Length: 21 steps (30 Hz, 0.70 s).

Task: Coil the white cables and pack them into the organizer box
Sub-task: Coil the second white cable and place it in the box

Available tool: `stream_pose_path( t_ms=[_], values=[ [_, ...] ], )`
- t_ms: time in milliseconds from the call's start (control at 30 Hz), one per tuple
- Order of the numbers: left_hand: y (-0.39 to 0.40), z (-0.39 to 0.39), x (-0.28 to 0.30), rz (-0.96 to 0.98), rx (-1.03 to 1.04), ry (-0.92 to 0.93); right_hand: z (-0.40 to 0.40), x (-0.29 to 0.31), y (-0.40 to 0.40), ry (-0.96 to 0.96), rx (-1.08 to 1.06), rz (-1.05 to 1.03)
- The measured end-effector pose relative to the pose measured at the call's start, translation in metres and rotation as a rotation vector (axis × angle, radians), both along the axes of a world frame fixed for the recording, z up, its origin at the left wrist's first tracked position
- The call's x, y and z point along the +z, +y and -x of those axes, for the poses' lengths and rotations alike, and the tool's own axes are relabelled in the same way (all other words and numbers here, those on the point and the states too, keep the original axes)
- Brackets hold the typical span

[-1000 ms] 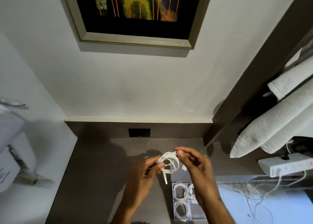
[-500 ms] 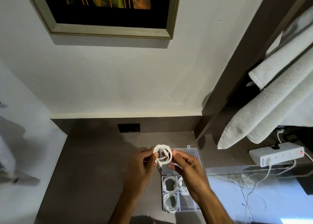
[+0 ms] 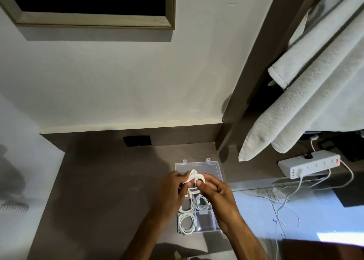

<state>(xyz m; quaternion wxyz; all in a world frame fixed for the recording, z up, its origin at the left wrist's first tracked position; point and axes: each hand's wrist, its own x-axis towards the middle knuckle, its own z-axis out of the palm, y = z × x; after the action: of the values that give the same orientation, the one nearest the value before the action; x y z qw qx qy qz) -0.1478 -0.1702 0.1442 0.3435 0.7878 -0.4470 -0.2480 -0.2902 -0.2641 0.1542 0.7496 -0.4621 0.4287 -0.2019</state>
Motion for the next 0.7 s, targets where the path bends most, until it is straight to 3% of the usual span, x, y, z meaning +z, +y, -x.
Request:
stream_pose_path(
  t_ms=[333,533,700],
  values=[
    [-0.023,0.021,-0.061,-0.089,0.026,0.099,0.035,-0.04,-0.009,0.121,0.054,0.059],
    [-0.025,0.051,-0.121,-0.294,-0.13,0.209,0.07,-0.103,-0.008,0.398,0.088,0.198],
    [-0.021,0.069,-0.157,-0.285,0.033,0.346,0.081,-0.138,0.003,0.602,0.082,0.242]
  ],
)
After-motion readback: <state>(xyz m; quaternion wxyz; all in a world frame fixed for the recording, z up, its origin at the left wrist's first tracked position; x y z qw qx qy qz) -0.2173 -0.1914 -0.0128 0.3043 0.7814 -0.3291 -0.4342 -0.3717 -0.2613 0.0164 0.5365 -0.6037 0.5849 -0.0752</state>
